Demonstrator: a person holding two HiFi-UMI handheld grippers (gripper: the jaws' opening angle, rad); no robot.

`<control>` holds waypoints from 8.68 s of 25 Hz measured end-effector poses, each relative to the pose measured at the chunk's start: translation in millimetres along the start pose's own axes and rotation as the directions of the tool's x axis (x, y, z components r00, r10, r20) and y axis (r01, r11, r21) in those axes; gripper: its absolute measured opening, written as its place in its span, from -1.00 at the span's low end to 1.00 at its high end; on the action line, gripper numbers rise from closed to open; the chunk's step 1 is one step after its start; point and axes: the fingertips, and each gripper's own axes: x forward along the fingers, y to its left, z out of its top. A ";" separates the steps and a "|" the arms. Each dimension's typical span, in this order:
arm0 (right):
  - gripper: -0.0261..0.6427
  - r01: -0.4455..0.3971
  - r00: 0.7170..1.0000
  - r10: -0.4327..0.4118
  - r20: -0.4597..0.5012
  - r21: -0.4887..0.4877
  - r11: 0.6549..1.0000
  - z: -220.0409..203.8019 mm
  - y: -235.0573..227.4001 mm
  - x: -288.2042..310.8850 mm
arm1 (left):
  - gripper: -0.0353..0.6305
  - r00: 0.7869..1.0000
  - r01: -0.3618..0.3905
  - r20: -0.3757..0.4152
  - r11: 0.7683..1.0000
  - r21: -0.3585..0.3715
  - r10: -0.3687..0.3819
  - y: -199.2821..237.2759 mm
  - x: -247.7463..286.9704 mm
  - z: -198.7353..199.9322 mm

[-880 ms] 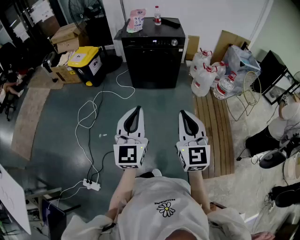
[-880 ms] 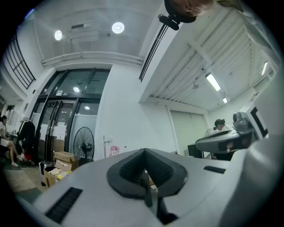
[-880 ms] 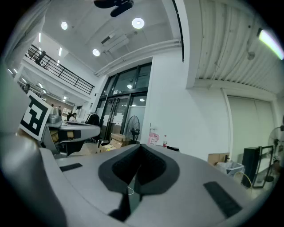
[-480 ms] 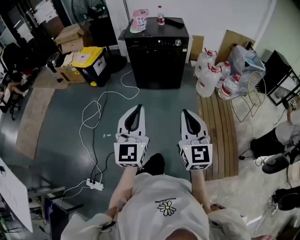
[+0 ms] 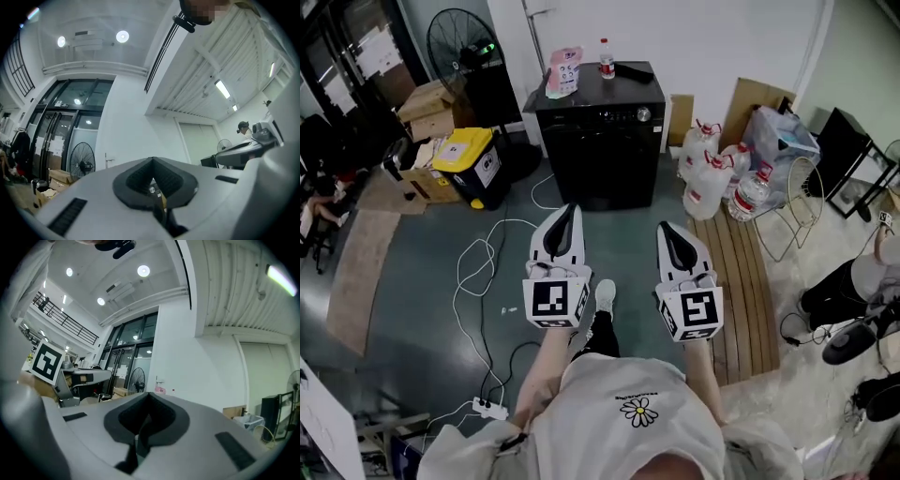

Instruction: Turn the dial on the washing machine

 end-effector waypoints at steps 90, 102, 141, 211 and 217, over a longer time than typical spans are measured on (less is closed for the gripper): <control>-0.91 -0.030 0.996 0.028 -0.079 -0.032 0.999 -358.9 -210.7 571.8 | -0.90 0.973 -0.067 -0.223 0.997 -0.049 0.055 150.7 506.9 -453.3; -0.92 0.062 0.968 -0.128 -0.218 -0.284 0.957 -407.4 -311.2 587.7 | -0.90 0.966 -0.047 -0.258 0.997 -0.059 0.030 138.4 509.4 -473.9; -0.92 0.007 0.917 -0.125 -0.380 -0.297 0.955 -463.4 -327.8 598.5 | -0.90 0.965 -0.042 -0.262 0.997 -0.070 0.022 135.7 511.9 -494.7; -0.91 0.075 0.958 -0.110 -0.264 -0.139 0.988 -297.0 -247.3 504.8 | -0.90 0.977 -0.079 -0.206 0.993 -0.091 0.058 133.6 454.5 -349.5; -0.91 0.141 0.957 -0.157 -0.246 -0.080 0.987 -207.9 -258.5 472.3 | -0.90 0.970 0.126 -0.214 0.991 0.045 -0.114 90.9 463.1 -261.5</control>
